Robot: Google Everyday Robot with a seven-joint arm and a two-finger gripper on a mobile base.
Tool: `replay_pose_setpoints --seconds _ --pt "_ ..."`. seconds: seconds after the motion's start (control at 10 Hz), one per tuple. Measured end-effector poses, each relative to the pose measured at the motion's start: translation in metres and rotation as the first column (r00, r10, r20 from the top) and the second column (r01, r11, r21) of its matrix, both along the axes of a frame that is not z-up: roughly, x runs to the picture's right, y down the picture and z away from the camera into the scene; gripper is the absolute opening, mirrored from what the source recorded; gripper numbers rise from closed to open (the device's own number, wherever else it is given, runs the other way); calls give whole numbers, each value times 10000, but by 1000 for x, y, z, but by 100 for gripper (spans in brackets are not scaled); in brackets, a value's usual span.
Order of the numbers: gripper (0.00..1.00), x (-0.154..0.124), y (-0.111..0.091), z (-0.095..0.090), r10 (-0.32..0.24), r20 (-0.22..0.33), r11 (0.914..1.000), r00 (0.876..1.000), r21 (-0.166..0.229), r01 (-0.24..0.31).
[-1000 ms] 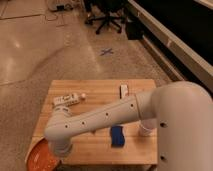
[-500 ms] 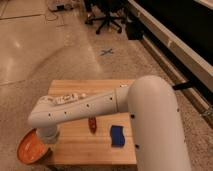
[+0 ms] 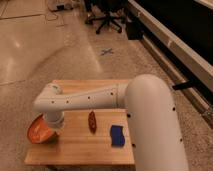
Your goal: Drag the ceramic bowl in a circle
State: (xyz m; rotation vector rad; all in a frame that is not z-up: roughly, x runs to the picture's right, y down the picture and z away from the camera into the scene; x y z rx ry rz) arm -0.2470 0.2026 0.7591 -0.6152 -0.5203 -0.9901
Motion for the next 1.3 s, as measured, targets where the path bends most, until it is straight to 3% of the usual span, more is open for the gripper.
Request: replay_pose_setpoints --seconds 0.3,0.7,0.8,1.1,1.3 --pt "0 50 -14 17 519 -903 9986 9946 113 -511" --pt "1 114 6 9 1006 -1593 9945 9821 -144 -1042" --pt "5 121 15 3 983 -1591 9942 9824 -270 -1038" --pt "36 121 46 -23 514 -1000 9955 9937 -743 -590" --pt "42 120 47 -24 519 -960 9953 9940 -759 -593"
